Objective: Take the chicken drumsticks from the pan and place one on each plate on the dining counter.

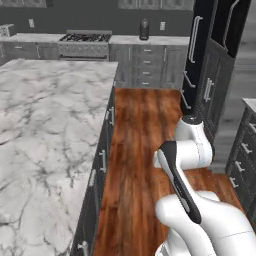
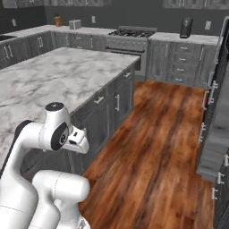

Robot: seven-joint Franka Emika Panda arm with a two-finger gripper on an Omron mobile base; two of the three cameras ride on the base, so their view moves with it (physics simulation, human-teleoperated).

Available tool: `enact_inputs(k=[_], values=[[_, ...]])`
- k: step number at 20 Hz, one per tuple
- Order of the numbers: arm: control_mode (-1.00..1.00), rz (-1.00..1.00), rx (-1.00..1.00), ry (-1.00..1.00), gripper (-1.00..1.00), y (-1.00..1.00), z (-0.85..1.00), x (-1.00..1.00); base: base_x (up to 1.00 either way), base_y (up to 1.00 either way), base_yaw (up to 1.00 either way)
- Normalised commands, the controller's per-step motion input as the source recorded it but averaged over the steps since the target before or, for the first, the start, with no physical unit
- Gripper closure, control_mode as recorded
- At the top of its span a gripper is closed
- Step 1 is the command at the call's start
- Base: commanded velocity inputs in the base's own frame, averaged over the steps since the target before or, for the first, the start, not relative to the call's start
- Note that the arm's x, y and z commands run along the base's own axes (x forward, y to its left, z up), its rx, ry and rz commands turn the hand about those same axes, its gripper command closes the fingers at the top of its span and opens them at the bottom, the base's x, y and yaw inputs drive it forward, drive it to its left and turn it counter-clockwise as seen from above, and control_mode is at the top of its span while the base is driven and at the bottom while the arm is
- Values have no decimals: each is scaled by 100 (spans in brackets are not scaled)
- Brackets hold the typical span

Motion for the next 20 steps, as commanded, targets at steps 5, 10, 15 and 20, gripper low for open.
enact_inputs(k=[5, 10, 15, 20], values=[[100, 0, 0, 0, -100, 0, 0, 0, 100, -21, -1], [100, 0, 0, 0, -100, 0, 0, 0, 99, -21, -4], [100, 0, 0, 0, -100, 0, 0, 0, 89, -10, -24], [100, 0, 0, 0, -100, 0, 0, 0, 95, -7, -16]])
